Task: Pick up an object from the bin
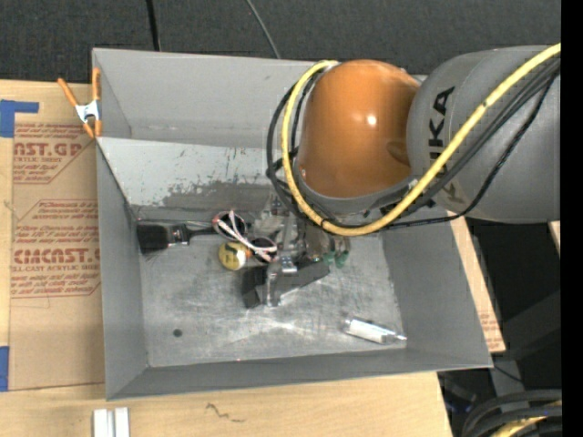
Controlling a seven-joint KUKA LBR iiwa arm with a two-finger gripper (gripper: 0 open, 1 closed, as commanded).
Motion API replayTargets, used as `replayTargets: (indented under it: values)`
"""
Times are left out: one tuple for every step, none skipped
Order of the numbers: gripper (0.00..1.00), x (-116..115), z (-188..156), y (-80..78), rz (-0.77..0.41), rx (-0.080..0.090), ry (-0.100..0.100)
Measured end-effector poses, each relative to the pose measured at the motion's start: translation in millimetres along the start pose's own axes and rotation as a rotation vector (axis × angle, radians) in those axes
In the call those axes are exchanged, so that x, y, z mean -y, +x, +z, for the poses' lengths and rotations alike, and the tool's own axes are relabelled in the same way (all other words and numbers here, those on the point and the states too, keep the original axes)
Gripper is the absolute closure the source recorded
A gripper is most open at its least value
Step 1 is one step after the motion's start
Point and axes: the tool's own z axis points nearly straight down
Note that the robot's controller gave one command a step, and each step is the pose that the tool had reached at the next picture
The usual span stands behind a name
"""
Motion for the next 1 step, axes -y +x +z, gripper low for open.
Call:
replayTargets:
  values:
    - [0.00,29.4,63.6,-24.4,-0.009,0.006,-0.001]
